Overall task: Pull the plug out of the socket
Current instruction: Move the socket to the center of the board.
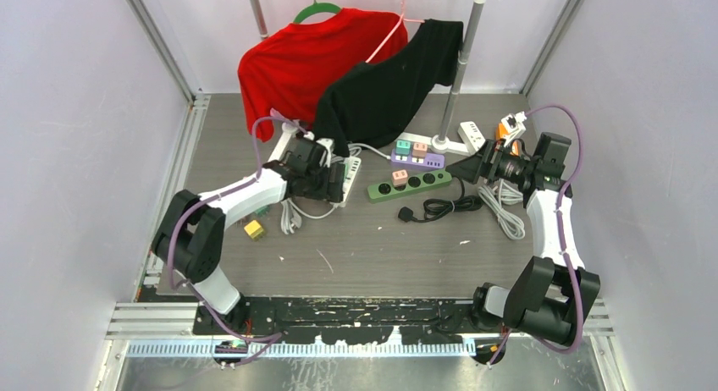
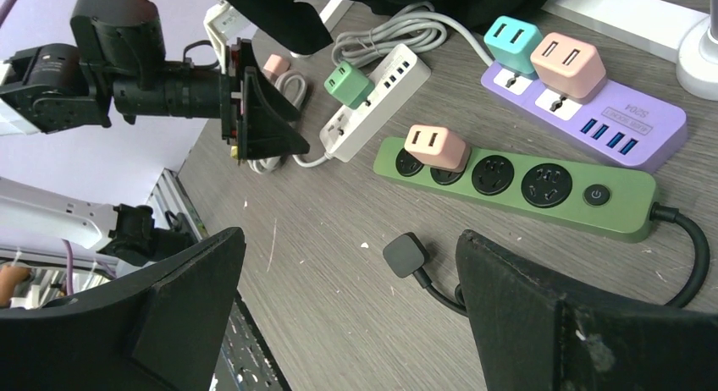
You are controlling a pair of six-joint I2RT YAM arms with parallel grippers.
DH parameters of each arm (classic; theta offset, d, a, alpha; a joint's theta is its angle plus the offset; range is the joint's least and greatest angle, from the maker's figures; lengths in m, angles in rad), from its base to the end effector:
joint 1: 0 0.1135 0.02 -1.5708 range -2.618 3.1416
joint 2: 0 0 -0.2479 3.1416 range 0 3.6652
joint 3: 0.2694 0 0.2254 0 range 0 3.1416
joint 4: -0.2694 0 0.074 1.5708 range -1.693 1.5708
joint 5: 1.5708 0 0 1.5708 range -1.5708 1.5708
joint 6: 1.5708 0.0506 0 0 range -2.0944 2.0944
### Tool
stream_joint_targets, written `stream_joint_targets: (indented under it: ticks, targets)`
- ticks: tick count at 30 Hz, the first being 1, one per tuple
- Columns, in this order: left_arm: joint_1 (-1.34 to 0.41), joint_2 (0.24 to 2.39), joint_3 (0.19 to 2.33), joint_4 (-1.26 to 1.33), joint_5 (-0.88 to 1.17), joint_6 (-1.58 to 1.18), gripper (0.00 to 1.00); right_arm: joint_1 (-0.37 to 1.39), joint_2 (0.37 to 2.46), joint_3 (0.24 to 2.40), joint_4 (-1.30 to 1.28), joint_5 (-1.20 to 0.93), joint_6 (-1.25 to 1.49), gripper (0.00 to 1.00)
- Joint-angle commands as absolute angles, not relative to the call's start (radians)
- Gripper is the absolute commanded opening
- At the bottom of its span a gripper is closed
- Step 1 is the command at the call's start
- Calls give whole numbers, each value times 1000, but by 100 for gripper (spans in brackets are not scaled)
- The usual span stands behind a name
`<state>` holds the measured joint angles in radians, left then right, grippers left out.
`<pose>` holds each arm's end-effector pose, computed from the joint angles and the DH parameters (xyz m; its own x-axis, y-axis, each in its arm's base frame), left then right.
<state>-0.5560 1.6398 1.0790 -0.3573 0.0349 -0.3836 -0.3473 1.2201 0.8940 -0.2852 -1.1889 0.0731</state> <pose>0.2782 -0.1750 0.1971 -0.8299 0.0753 -0.5528 0.2533 0.9337 -0.2530 0.2378 -0.0361 0.2802 -0.5811 0.2393 -0.7778 -0.5467 0.5932 0.5910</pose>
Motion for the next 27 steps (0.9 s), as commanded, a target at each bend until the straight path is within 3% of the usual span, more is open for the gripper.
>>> stream_joint_targets:
  ticks: [1,13,18,19,21,22,27]
  targets:
    - [-600,1679,1132,-291,-27,-325,87,-347,1229,921,-268,-1201,54,100]
    - [-656,1825,1187,-211,-186,-325,84,-348,1231,920,-273,-1201,46,100]
    - [-670,1833,1187,-207,-189,-324,54,-347,1228,919,-276,-1203,44,100]
    - [-675,1827,1186,-211,-197,-320,45,-347,1228,920,-276,-1204,44,100]
    - [-693,1812,1179,-228,-216,-305,15,-347,1226,921,-278,-1207,44,100]
    - [-702,1795,1174,-240,-231,-295,8,-347,1225,922,-278,-1208,44,100]
    - [-778,1666,1065,-251,-273,-258,0,-348,1223,923,-282,-1212,41,100]
